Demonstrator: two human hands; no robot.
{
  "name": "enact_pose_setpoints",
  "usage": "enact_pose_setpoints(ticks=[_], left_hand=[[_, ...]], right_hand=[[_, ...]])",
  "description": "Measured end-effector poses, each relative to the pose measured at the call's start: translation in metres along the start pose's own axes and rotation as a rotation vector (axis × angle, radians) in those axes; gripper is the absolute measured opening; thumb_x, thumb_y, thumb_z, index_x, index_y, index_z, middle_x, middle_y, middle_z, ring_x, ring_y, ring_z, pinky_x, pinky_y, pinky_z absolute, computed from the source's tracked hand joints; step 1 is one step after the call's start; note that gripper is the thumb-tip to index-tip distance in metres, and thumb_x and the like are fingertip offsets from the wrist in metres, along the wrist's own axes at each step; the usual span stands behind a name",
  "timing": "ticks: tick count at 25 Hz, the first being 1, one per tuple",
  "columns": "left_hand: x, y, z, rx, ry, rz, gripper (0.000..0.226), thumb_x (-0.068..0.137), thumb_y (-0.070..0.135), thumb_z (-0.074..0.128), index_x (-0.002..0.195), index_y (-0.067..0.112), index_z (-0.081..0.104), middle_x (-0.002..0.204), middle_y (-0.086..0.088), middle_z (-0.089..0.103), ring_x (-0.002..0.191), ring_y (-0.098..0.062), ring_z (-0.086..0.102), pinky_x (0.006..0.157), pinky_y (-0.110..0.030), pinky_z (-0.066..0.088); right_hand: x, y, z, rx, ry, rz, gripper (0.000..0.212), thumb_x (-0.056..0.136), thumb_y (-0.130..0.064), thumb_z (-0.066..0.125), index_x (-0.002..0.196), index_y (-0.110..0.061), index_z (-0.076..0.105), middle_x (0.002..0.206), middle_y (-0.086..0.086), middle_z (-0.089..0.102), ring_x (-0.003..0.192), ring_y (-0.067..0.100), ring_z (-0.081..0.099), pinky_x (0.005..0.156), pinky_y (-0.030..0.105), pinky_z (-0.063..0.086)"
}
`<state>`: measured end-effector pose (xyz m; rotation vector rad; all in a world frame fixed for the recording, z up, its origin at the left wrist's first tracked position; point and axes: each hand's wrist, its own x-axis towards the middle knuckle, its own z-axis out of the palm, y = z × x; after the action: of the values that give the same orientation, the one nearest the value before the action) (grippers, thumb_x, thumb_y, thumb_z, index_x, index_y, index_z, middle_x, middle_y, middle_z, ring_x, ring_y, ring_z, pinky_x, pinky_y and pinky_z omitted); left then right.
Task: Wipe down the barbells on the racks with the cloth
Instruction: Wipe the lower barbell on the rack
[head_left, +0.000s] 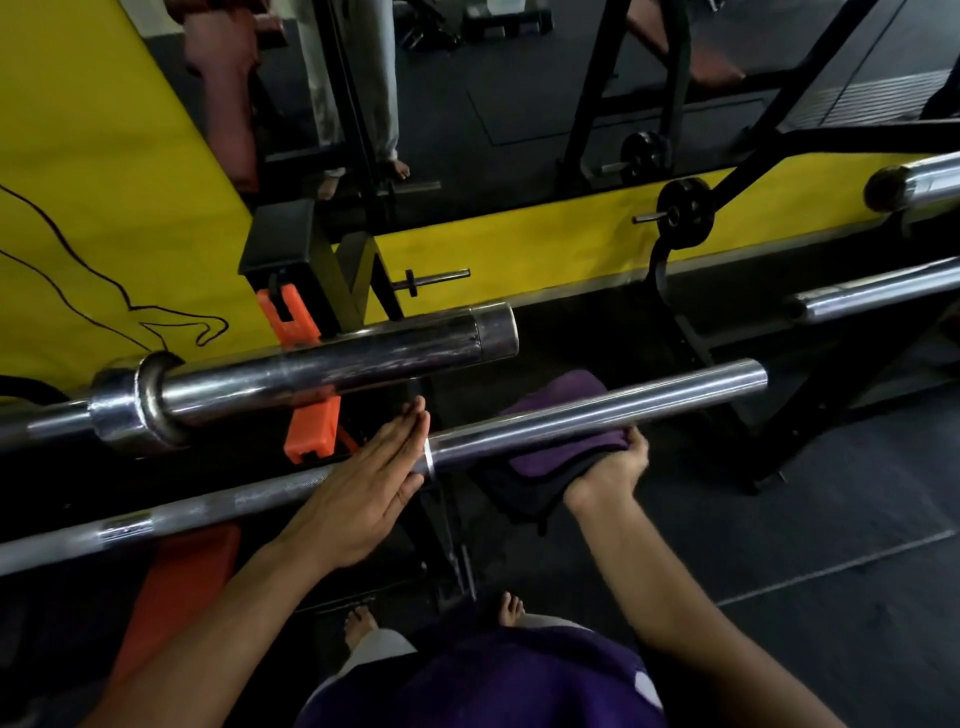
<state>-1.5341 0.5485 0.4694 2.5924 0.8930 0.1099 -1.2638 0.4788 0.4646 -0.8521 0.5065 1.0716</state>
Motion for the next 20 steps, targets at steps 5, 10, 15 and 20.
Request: enact_pose_setpoints(ticks=[5,10,15,20], left_hand=[[0.000,0.001,0.002,0.031,0.015,-0.002,0.065,0.107,0.047,0.018,0.162,0.022,-0.008,0.169,0.010,-0.017,0.155,-0.006,-0.007,0.125,-0.027,0.001],[0.000,0.000,0.003,0.017,0.015,0.004,0.065,0.107,0.046,0.019,0.162,0.021,-0.006,0.169,0.009,-0.015,0.156,-0.008,-0.005,0.126,-0.031,0.005],[0.000,-0.001,0.002,0.009,0.005,0.007,0.065,0.107,0.046,0.020,0.162,0.021,-0.006,0.169,0.010,-0.015,0.156,-0.008,-0.006,0.126,-0.031,0.004],[0.000,0.000,0.003,0.001,0.018,0.002,0.066,0.107,0.047,0.020,0.162,0.021,-0.005,0.169,0.010,-0.014,0.156,-0.007,-0.006,0.126,-0.030,0.004]], right_hand=[[0.031,-0.068,-0.003,0.142,0.030,-0.176,0.057,0.099,-0.054,0.025,0.117,-0.021,0.067,0.121,0.014,0.067,0.109,0.033,0.062,0.077,0.037,0.048],[0.012,0.002,0.002,-0.003,-0.023,-0.005,0.058,0.098,-0.056,0.027,0.118,-0.021,0.068,0.110,0.015,0.072,0.104,0.034,0.064,0.079,0.039,0.050],[0.022,-0.052,-0.005,0.113,0.007,-0.167,0.053,0.102,-0.052,0.024,0.116,-0.023,0.065,0.116,0.012,0.067,0.107,0.031,0.061,0.074,0.035,0.046],[0.021,-0.018,-0.001,0.048,-0.059,-0.067,0.061,0.098,-0.058,0.025,0.123,-0.020,0.067,0.106,0.014,0.074,0.111,0.036,0.063,0.079,0.038,0.050]])
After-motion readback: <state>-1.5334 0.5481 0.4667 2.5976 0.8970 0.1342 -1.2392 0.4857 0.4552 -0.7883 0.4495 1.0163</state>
